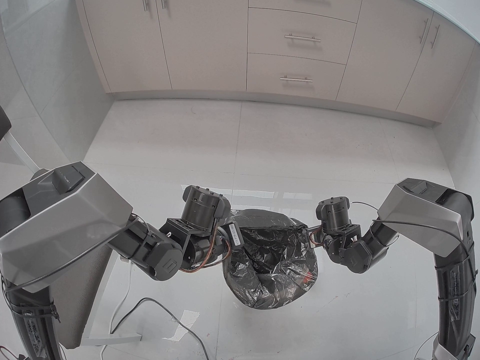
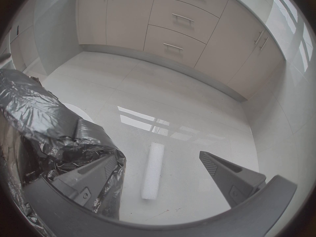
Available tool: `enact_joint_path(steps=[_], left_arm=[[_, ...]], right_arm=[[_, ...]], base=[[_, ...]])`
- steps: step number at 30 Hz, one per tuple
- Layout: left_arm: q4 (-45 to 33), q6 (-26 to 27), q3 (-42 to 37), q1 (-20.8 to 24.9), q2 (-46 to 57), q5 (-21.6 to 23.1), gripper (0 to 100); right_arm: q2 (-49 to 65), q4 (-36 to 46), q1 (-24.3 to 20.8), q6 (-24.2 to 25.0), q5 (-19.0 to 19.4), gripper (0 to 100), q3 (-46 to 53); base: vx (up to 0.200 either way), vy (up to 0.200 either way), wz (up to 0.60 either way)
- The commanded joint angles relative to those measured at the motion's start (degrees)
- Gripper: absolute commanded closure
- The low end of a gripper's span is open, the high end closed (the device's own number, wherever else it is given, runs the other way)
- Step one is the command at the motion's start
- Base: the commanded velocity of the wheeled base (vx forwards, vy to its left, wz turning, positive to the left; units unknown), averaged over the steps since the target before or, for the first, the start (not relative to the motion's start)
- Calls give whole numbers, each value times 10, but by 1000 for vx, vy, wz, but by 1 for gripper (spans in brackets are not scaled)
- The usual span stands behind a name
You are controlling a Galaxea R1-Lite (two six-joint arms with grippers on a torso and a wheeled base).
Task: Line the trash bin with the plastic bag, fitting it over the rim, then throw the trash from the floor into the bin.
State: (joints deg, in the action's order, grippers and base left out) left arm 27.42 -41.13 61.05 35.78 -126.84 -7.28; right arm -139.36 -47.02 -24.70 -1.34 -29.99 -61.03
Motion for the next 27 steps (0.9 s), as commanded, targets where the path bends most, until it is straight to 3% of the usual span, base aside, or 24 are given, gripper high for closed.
enact_joint_path(steps=[1,10,27], left_arm=[[0,0,0,3,-2,-1,100],[0,3,1,5,-8,-1,100],[-1,5,-15,2,-7,-6,100]], right_arm=[[-13,0,9,1,0,0,-2],[-26,-21,25,2,1,0,2],[82,-32,-41,19,2,0,91]], base=[[0,0,0],[0,0,0],[0,0,0]])
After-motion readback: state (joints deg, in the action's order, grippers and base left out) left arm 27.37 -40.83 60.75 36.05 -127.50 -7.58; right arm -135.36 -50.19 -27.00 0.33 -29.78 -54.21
